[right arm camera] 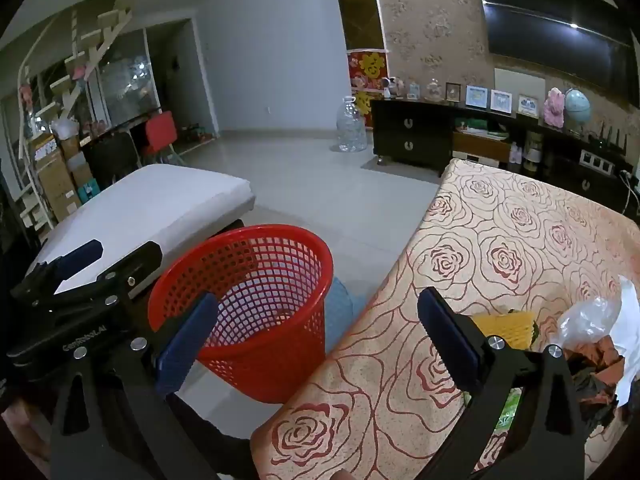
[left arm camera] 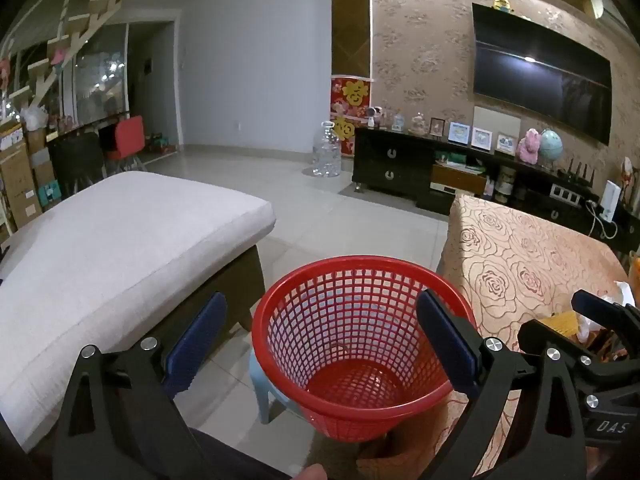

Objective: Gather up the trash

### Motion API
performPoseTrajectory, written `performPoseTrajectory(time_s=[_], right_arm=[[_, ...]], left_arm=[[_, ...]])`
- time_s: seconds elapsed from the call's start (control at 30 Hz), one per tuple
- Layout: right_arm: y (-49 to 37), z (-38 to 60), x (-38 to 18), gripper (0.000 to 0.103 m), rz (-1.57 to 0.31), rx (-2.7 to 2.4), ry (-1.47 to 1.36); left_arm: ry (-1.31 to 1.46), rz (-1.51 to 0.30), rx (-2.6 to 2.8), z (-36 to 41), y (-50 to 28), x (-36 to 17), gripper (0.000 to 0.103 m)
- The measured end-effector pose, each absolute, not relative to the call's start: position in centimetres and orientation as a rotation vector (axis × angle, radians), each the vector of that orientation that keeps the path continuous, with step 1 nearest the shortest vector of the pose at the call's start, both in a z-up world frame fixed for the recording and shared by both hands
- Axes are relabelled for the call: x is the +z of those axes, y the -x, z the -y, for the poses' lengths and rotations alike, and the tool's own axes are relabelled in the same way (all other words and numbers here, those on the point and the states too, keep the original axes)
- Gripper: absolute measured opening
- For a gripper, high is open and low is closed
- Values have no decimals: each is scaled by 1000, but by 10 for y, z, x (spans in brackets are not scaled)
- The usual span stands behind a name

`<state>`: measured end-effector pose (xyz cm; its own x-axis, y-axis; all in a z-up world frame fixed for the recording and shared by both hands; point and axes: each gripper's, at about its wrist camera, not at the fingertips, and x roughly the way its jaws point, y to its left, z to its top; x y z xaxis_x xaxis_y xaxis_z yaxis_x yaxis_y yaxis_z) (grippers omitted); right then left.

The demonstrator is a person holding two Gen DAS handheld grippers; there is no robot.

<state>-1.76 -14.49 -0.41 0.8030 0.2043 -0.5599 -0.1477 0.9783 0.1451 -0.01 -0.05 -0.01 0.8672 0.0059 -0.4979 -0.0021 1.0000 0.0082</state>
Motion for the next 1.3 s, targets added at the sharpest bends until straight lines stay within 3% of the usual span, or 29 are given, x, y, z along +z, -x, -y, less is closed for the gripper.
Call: performPoseTrajectory(time_s=[1.3], right_arm=[[19,146,1,97,-589,187,-86]], left_arm=[[-6,-527,4,0,-1,-1,92]])
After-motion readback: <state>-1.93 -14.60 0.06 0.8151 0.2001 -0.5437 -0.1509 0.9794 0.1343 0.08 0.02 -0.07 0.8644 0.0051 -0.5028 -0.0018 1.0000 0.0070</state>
